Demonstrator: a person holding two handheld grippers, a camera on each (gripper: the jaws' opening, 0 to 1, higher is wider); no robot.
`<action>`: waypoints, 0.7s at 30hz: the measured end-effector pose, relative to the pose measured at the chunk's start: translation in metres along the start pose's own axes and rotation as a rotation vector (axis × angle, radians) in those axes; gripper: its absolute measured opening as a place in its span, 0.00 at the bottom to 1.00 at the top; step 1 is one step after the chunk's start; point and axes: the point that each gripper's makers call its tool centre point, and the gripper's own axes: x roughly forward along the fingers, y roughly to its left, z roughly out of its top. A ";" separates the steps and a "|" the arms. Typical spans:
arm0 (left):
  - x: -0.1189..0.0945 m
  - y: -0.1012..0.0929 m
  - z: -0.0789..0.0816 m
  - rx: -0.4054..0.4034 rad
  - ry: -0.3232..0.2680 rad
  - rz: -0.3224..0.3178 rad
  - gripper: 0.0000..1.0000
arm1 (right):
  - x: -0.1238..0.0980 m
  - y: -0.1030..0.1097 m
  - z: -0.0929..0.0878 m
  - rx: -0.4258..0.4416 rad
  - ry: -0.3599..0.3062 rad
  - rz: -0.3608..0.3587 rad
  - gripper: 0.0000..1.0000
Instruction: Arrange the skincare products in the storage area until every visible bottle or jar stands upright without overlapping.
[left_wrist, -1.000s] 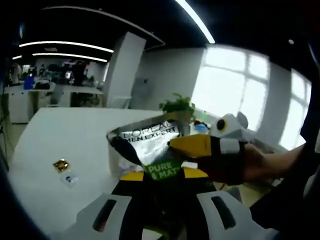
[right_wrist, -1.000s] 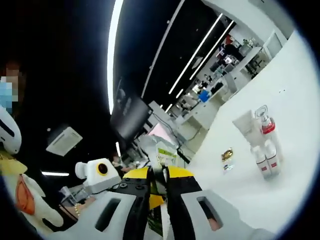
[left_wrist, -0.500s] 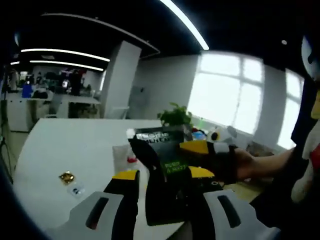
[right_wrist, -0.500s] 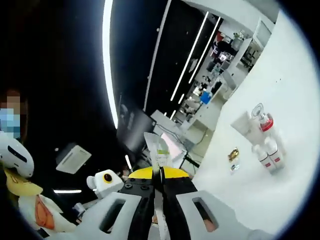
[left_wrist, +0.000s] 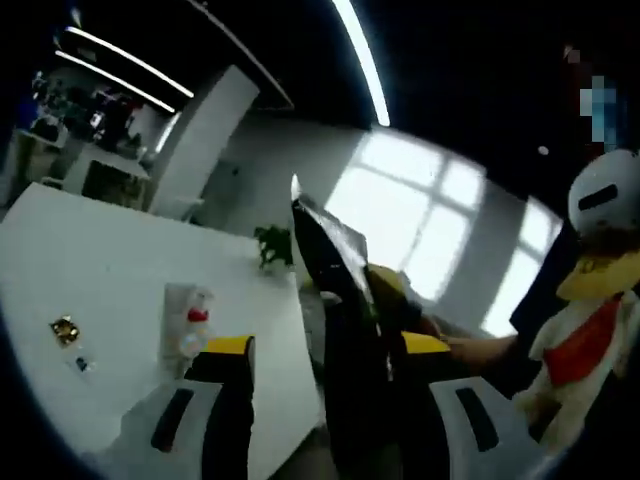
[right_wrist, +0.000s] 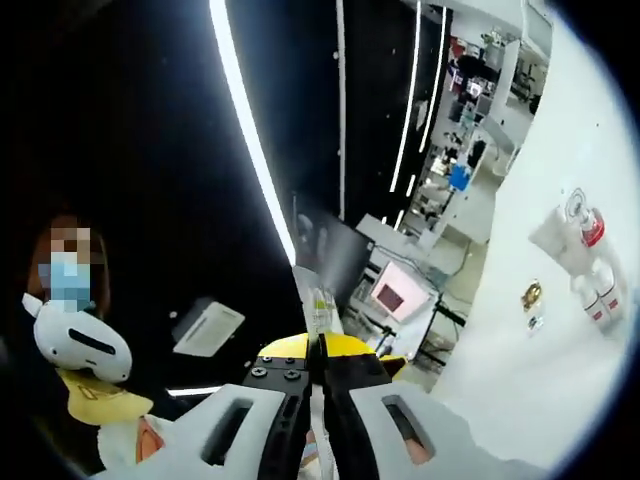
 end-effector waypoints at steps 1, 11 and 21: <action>-0.001 -0.001 0.000 0.006 -0.002 0.001 0.38 | 0.000 0.000 0.000 -0.004 0.005 -0.001 0.02; -0.010 0.003 0.005 -0.052 -0.048 0.007 0.10 | -0.009 -0.017 0.003 -0.039 0.035 -0.101 0.02; -0.005 0.001 0.036 -0.227 -0.263 0.006 0.04 | 0.009 -0.016 -0.009 -0.085 -0.019 -0.111 0.41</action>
